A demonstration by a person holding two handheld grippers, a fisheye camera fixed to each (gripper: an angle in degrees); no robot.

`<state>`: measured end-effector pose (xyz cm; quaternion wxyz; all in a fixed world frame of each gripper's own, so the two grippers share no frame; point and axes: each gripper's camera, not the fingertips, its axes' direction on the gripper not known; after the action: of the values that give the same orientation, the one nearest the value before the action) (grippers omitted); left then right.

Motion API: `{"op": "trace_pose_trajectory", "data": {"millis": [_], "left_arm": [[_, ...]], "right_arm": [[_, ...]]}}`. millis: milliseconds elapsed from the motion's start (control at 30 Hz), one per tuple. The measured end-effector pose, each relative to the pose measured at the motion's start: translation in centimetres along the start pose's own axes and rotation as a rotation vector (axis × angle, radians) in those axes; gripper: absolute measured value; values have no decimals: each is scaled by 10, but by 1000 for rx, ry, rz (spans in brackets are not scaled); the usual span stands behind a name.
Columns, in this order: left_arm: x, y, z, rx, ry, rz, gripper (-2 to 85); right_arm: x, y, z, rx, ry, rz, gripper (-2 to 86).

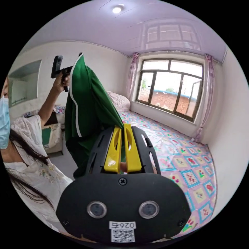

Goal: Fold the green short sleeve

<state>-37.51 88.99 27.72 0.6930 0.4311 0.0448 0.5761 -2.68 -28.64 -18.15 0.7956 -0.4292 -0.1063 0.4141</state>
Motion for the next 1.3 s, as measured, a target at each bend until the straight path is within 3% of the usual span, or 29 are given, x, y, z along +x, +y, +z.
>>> {"op": "trace_pose_trajectory", "data": {"millis": [133, 333, 467, 567, 600, 667, 767, 833, 900, 1033, 1300], "left_arm": [[12, -6, -3, -4, -1, 21, -3], [29, -18, -9, 5, -6, 59, -3], [33, -25, -16, 3, -21, 78, -4], [27, -23, -17, -47, -86, 99, -4], [20, -22, -12, -94, -60, 90, -4], [8, -15, 0, -163, -61, 61, -4], [-13, 1, 10, -203, -82, 3, -3], [-30, 9, 13, -186, 1, -63, -3], [-40, 16, 18, -155, 34, -119, -4], [-42, 11, 15, -75, 136, -148, -4], [-2, -32, 10, -50, 131, 14, -5]], "right_arm": [[27, 18, 22, 43, -231, 136, -15], [23, 25, 45, 94, -307, 160, -15], [13, 15, 53, 57, -233, 135, -15], [6, 12, 36, 145, -141, 87, -16], [4, 7, 41, 90, -31, 65, -16], [3, -5, 48, -36, -19, 70, -15], [-17, -15, 33, 36, 99, -23, -15], [-25, -26, 62, -161, 177, -106, -14], [-24, -31, 68, -218, 93, -90, -14], [-15, -24, 71, -148, -82, 13, -3], [-33, -9, 112, -137, -268, 67, 96]]}}
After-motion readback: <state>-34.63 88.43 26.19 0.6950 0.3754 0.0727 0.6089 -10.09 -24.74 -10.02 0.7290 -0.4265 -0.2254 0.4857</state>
